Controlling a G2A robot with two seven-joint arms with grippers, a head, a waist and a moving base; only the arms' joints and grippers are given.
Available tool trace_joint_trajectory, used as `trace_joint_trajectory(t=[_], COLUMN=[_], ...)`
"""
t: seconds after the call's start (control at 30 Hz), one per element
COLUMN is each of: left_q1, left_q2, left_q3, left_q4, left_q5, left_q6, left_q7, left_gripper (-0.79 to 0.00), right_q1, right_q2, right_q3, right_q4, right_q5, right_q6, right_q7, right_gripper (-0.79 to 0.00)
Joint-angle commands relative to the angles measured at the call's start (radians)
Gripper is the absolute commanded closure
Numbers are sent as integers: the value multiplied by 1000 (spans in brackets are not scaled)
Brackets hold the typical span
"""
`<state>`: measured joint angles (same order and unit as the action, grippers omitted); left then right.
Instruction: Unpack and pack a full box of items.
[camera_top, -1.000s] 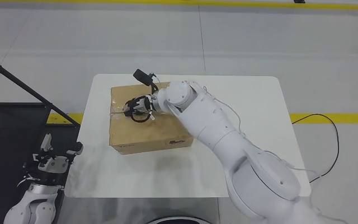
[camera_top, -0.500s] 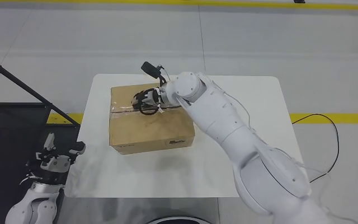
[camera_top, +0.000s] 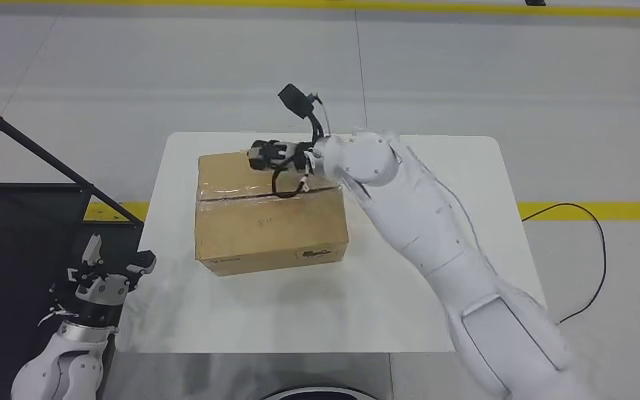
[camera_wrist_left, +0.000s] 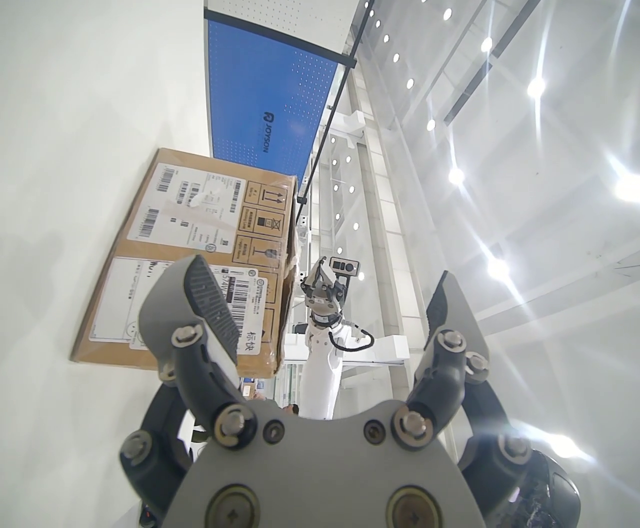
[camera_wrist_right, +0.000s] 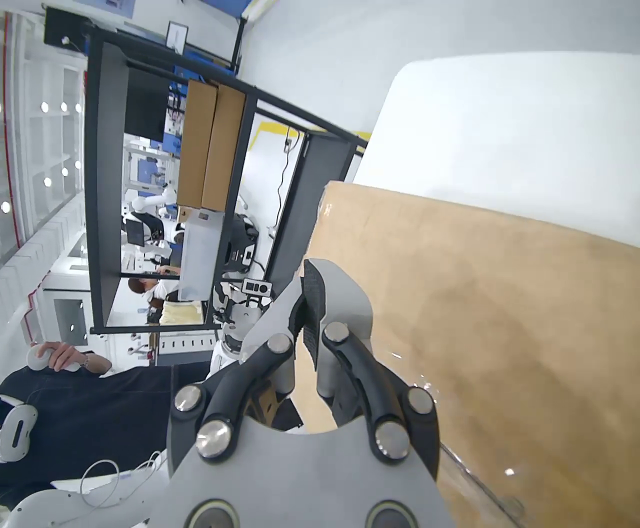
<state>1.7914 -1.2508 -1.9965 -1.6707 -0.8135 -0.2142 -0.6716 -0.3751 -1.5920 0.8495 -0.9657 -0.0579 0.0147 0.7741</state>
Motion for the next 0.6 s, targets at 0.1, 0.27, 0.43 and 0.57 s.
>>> trace_joint_trajectory(t=[0.1, 0.27, 0.43, 0.57], left_q1=[-8, -19, -24, -32], left_q2=[1, 3, 4, 3], left_q3=[-6, -13, -13, 0], left_q4=[-13, -21, -18, -9], left_q5=[5, 10, 16, 32], left_q6=[3, 10, 12, 12], left_q7=[-2, -1, -1, 5], left_gripper=[-785, -785, -785, -785], right_q1=[-252, -491, -644, -669], right_q2=[97, 158, 181, 186], right_q3=[198, 378, 488, 488], right_q4=[-404, -691, -798, -773], right_q5=[-220, -392, -356, -350], right_q6=[144, 238, 232, 202], right_q7=[-11, 2, 19, 2], right_gripper=[0, 0, 0, 0])
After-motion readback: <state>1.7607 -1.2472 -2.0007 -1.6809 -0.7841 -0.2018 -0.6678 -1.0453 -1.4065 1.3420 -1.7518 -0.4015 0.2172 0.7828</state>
